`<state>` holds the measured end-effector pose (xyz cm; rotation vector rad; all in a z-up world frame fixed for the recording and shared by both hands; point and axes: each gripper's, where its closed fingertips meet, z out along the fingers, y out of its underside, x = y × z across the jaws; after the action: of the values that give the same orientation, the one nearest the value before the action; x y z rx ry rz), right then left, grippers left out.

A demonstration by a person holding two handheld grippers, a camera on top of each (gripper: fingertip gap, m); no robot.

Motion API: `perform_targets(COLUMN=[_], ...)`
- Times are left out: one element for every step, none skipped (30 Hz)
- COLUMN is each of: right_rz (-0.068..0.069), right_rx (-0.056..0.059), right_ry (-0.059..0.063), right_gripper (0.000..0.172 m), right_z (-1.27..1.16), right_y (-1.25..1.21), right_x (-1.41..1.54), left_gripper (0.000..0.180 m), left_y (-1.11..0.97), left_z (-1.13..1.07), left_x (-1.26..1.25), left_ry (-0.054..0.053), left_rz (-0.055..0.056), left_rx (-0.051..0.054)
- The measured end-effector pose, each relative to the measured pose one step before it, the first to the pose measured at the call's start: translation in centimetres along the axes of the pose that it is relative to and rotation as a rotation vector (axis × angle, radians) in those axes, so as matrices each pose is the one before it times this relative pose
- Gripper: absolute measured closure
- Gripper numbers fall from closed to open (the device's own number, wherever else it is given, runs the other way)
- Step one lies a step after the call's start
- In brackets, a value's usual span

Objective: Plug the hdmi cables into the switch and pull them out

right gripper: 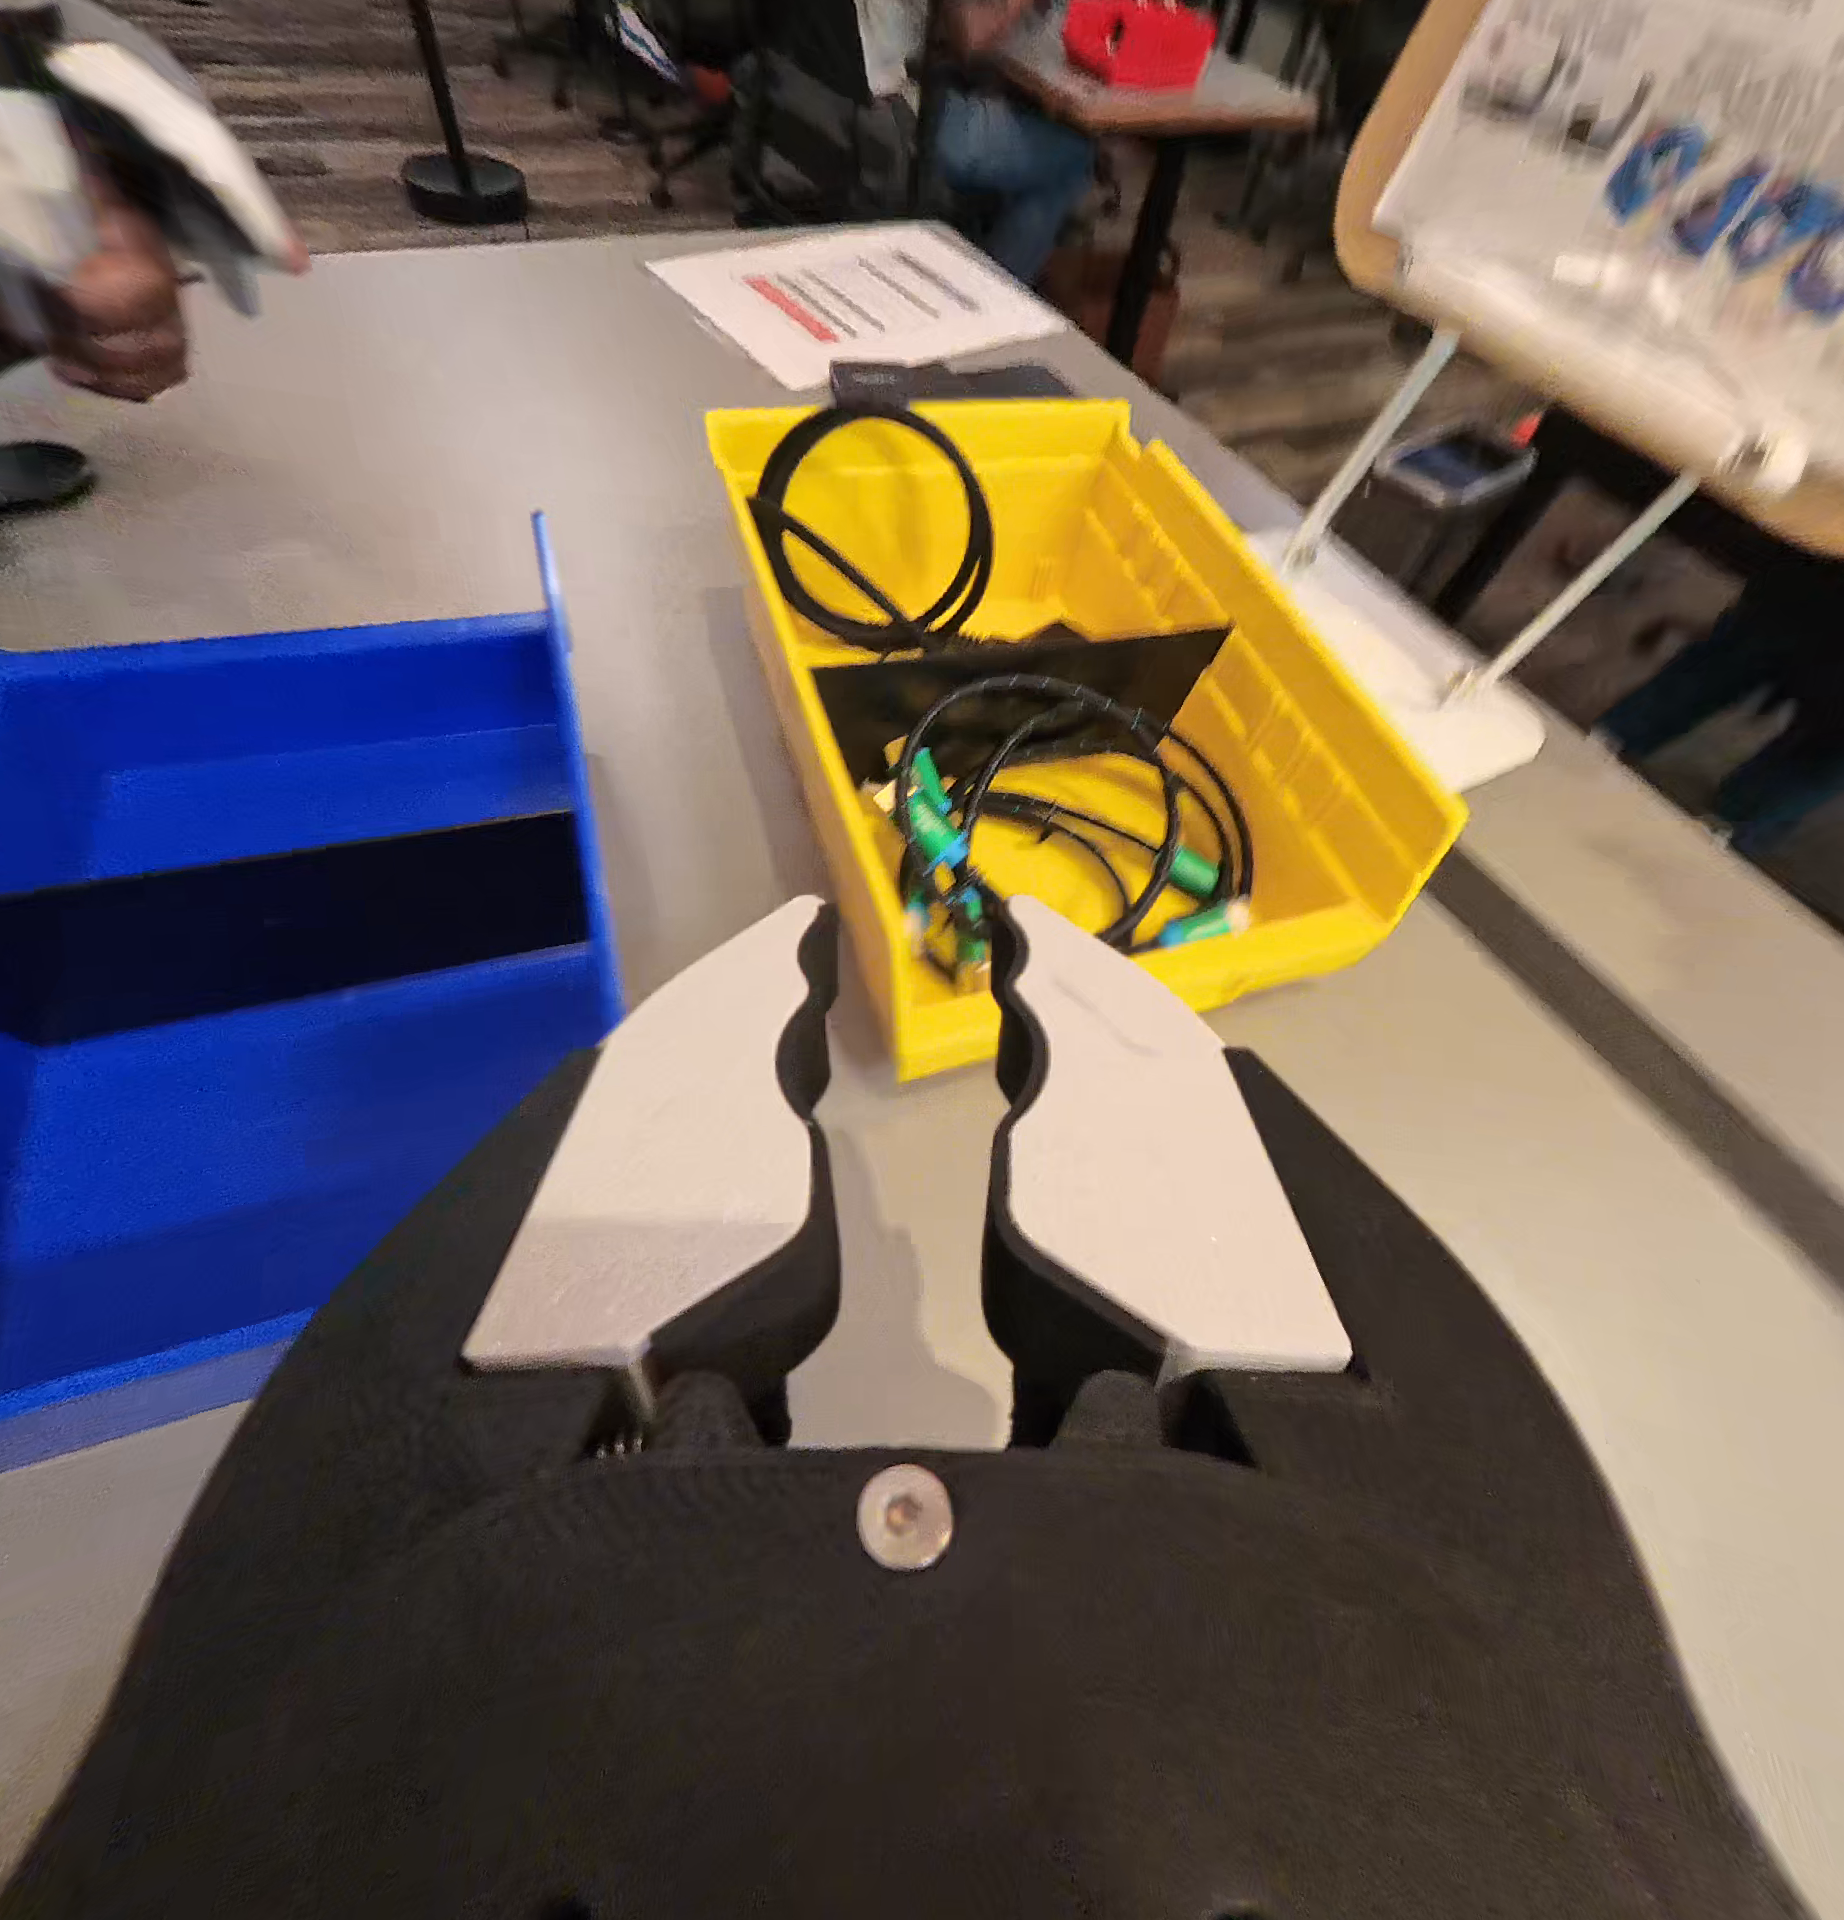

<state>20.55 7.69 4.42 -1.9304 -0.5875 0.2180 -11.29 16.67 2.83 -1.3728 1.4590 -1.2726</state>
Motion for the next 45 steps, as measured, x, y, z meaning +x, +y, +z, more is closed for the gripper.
perform_targets(right_rz=[0.0455,0.0412,0.0442,0.047,0.0443,0.041,0.0398,0.0269,0.0231,0.0219,0.0172,0.0108,0.0066,0.0052,0.003,0.0015,-0.0015,0.0053,0.0162,0.0143,0.0074,-0.0011,-0.0111,-0.0053,0.0006,-0.0121,-0.0194,-0.0191,-0.0191,-0.0195,-0.0164,-0.0127,-0.0081,-0.012,-0.0169,-0.0188,-0.0211,-0.0186,-0.0231,-0.0188,-0.0146,-0.0165,-0.0146,-0.0115,-0.0125], right_rx=[-0.0404,-0.048,-0.0486,-0.0371,-0.0238,-0.012,-0.0118,-0.0053,-0.0048,-0.0076,-0.0048,-0.0042,-0.0122,-0.0236,-0.0226,-0.0261,-0.0202,-0.0188,-0.0109,-0.0105,-0.0096,-0.0048,-0.0047,-0.0081,-0.0101,-0.0101,-0.0124,-0.0169,-0.0217,-0.0234,-0.0237,-0.0246,-0.0185,-0.0214,-0.0243,-0.0261,-0.027,-0.029,-0.029,-0.03,-0.03,-0.0295,-0.0282,-0.0256,-0.0196], right_ry=[0.0073,0.0058,0.0039,-0.0036,-0.0078,-0.0042,0.0077,0.0042,0.0003,0.0052,0.0084,0.0117,0.015,0.0057,0.0026,0.0101,0.0049,-0.0103,-0.0247,-0.0163,0.0019,0.0211,0.0168,-0.0153,-0.029,-0.0172,-0.0023,0.0027,0.0133,0.014,0.0109,0.0037,0.0013,0.0061,0.0071,0.0126,0.0162,0.0196,0.0223,0.0218,0.0237,0.0257,0.0269,0.0265,0.0236], right_gripper=[0.142,0.138,0.136,0.131,0.126,0.12,0.114,0.109,0.105,0.101,0.096,0.093,0.093,0.091,0.092,0.091,0.091,0.093,0.095,0.096,0.103,0.113,0.121,0.12,0.126,0.132,0.137,0.142,0.144,0.144,0.144,0.144,0.146,0.147,0.148,0.148,0.149,0.149,0.15,0.15,0.15,0.151,0.151,0.152,0.152], right_z=[-0.579,-0.379,-0.19,0.0,0.131,0.204,0.203,0.164,0.119,0.087,0.065,0.009,-0.023,0.067,0.143,0.203,0.231,0.256,0.181,0.131,0.028,-0.043,-0.051,0.008,-0.042,-0.11,-0.182,-0.23,-0.259,-0.274,-0.267,-0.239,-0.254,-0.261,-0.269,-0.28,-0.285,-0.28,-0.259,-0.221,-0.17,-0.122,-0.071,-0.009,0.039], right_y=[0.506,0.776,0.955,0.975,0.9,0.8,0.748,0.618,0.56,0.498,0.395,0.307,0.34,0.466,0.457,0.467,0.389,0.328,0.143,0.094,0.06,-0.003,0.033,0.06,0.068,0.036,0.052,0.081,0.147,0.188,0.242,0.292,0.208,0.268,0.321,0.366,0.42,0.475,0.495,0.554,0.537,0.527,0.494,0.447,0.369], right_x=[-1.104,-1.228,-1.271,-1.281,-1.242,-1.091,-0.785,-0.739,-0.674,-0.462,-0.304,-0.154,0.005,-0.039,-0.013,0.163,0.108,-0.062,-0.159,0.018,0.344,0.671,0.639,0.164,-0.052,0.057,0.253,0.359,0.556,0.644,0.655,0.594,0.589,0.669,0.699,0.813,0.877,0.953,1.008,1.014,1.065,1.108,1.138,1.147,1.113], left_gripper=[0.125,0.125,0.125,0.126,0.127,0.126,0.126,0.126,0.126,0.126,0.126,0.126,0.125,0.123,0.123,0.121,0.119,0.119,0.12,0.124,0.128,0.136,0.138,0.14,0.144,0.148,0.152,0.157,0.162,0.167,0.173,0.175,0.175,0.175,0.175,0.175,0.176,0.176,0.176,0.176,0.175,0.176,0.176,0.176,0.176], left_y=[-0.472,-0.708,-0.894,-0.849,-0.606,-0.453,-0.42,-0.515,-0.649,-0.685,-0.637,-0.504,-0.365,-0.322,-0.192,-0.033,0.03,0.061,0.161,0.188,0.035,0.029,-0.017,-0.151,-0.119,-0.04,0.052,0.11,0.187,0.272,0.366,0.487,0.576,0.593,0.706,0.86,0.942,0.922,0.98,1.069,1.07,1.113,1.232,1.295,1.311], left_z=[0.076,0.336,0.581,0.804,1.046,1.225,1.41,1.53,1.569,1.537,1.485,1.442,1.39,1.304,1.226,1.158,1.073,0.982,0.888,0.777,0.6,0.463,0.292,0.01,-0.088,-0.135,-0.206,-0.24,-0.289,-0.35,-0.395,-0.407,-0.448,-0.508,-0.538,-0.537,-0.558,-0.57,-0.566,-0.539,-0.505,-0.48,-0.452,-0.429,-0.449], left_x=[-2.728,-2.407,-2.051,-1.972,-1.963,-1.867,-1.429,-0.952,-0.605,-0.636,-0.569,-0.369,-0.338,-0.281,-0.204,-0.232,-0.224,-0.048,0.07,0.061,0.155,0.314,-0.009,-0.171,-0.176,-0.197,-0.384,-0.544,-0.679,-0.755,-0.801,-0.882,-0.872,-0.806,-0.841,-0.885,-0.946,-0.918,-0.943,-0.954,-0.912,-0.877,-0.877,-0.85,-0.795], left_ry=[-0.0852,-0.0607,-0.0378,-0.0375,-0.0512,-0.0599,-0.0391,-0.0062,0.0208,0.0148,0.008,0.0114,0.0043,-0.0029,-0.0044,-0.0092,-0.0079,0.0044,0.0161,0.02,0.0299,0.0422,0.0154,-0.0026,-0.0072,-0.0087,-0.0214,-0.034,-0.041,-0.0396,-0.0336,-0.0299,-0.021,-0.013,-0.0125,-0.0152,-0.0166,-0.0154,-0.0161,-0.015,-0.0121,-0.0075,-0.0034,-0.0027,0.0011], left_rz=[-0.0602,-0.0637,-0.0648,-0.0552,-0.0185,0.0094,0.0108,-0.0078,-0.0273,-0.035,-0.0194,-0.0096,-0.0072,-0.0005,0.01,0.0072,0.0047,0.0041,-0.0001,-0.0014,-0.0047,-0.007,-0.006,0.0071,0.011,0.0077,0.0104,0.016,0.0183,0.0162,0.0098,0.0034,0.0086,0.0087,0.0073,0.0035,0.0004,0.0063,0.0102,0.005,0.0122,0.005,-0.0078,-0.0049,-0.0036], left_rx=[-0.0106,0.0015,0.0112,-0.0008,-0.0252,-0.0347,-0.0361,-0.0319,-0.0258,-0.0259,-0.0301,-0.0355,-0.0461,-0.0436,-0.0474,-0.0531,-0.0509,-0.0462,-0.0467,-0.043,-0.0282,-0.0222,-0.0123,0.0016,0.0031,0.0,-0.0058,-0.0061,-0.009,-0.0106,-0.011,-0.0155,-0.0173,-0.0141,-0.0176,-0.0221,-0.0226,-0.0175,-0.0171,-0.0192,-0.0146,-0.0114,-0.0181,-0.0213,-0.0206])
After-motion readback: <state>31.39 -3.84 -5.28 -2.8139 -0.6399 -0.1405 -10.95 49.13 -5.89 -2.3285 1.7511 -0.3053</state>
